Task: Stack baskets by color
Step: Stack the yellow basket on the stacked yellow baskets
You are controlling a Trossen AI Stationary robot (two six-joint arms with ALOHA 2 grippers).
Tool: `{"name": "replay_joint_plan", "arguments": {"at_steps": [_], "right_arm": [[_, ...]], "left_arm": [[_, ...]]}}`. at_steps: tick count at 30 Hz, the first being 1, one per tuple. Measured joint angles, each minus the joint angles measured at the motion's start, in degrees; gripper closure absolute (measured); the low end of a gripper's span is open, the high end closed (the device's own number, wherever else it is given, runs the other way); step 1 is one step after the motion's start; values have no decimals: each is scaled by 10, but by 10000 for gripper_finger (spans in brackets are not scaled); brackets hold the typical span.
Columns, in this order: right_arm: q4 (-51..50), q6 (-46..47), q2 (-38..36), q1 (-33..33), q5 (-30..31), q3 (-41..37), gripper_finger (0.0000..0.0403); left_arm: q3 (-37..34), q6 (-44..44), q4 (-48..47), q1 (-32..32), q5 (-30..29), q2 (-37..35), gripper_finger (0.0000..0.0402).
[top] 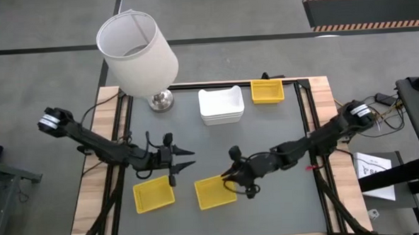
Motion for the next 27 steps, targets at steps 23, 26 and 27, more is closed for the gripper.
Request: {"name": "replay_joint_plan", "arguments": {"at_steps": [23,26,27], "right_arm": [[-135,80,-178,21,-6,-63,351],[-162,88,-190,21,-6,-63,351],[-170,89,-195,21,-6,-62,351]], "left_arm": [[117,-24,2,-6,27,209,272],[117,-35,2,-6,26,204,272],[117,-39,3,-6,26,202,272]]}}
